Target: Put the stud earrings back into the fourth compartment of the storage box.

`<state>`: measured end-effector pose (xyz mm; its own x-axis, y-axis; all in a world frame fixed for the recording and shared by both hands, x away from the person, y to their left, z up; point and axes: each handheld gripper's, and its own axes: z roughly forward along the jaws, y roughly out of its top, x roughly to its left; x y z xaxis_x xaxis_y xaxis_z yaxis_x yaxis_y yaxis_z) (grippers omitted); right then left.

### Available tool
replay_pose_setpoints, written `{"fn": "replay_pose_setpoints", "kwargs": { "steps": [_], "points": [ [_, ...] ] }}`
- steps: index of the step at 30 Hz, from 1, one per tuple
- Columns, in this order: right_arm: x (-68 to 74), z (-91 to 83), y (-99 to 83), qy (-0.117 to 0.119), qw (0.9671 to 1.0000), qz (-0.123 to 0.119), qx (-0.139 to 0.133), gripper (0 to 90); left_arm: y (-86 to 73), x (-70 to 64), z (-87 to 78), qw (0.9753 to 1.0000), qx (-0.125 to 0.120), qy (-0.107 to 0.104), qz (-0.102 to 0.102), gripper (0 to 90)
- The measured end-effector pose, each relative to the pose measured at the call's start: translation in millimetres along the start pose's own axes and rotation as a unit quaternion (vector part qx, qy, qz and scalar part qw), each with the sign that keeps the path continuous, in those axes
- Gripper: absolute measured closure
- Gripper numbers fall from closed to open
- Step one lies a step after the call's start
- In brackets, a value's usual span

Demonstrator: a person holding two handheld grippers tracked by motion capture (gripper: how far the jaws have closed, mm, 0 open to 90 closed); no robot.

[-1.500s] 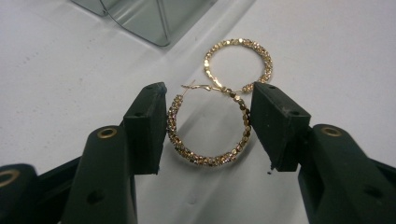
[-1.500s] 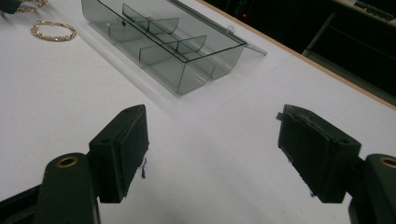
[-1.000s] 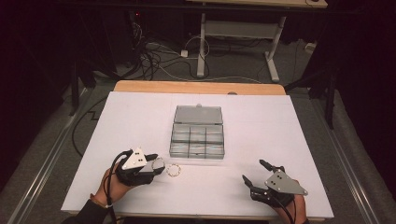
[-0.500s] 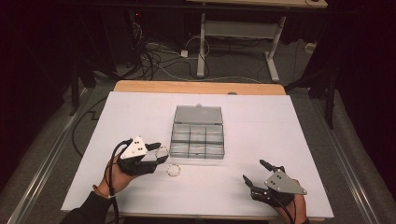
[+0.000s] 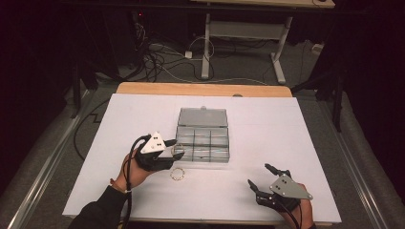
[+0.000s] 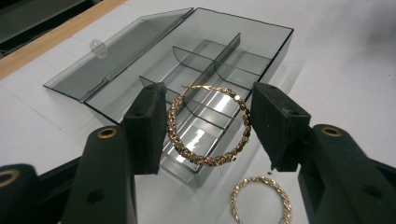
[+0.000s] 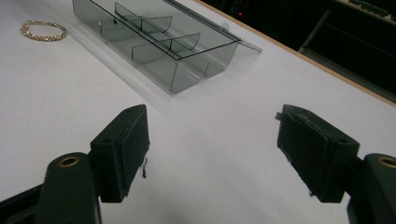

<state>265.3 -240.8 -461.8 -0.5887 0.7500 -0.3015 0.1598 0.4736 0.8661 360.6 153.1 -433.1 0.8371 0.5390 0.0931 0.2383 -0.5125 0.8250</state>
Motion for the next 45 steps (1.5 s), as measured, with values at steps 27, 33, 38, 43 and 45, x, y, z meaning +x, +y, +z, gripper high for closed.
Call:
{"fn": "replay_pose_setpoints", "kwargs": {
  "steps": [27,33,38,43,45],
  "points": [
    [-0.3,0.8,-1.4,-0.005,0.9999,-0.008,0.008,25.8,3.0,19.0,41.5,0.9993,0.031,0.006,-0.022,41.6],
    [-0.2,0.3,-1.2,-0.006,0.9999,-0.008,0.007,25.8,4.7,17.3,32.4,0.9997,0.014,0.012,-0.017,40.9],
    [-0.9,-0.7,-0.6,-0.005,0.9999,-0.01,0.0,28.1,8.5,10.1,22.2,0.9998,0.006,0.019,-0.001,38.3],
    [-3.1,-2.0,-0.3,-0.012,0.9999,-0.004,-0.006,27.9,8.2,5.5,10.1,0.9997,-0.001,0.024,0.008,36.5],
    [-3.7,-2.2,-0.2,-0.014,0.9999,-0.001,-0.006,27.8,7.3,3.2,5.1,0.9996,0.001,0.026,0.014,35.1]
  ]
}}
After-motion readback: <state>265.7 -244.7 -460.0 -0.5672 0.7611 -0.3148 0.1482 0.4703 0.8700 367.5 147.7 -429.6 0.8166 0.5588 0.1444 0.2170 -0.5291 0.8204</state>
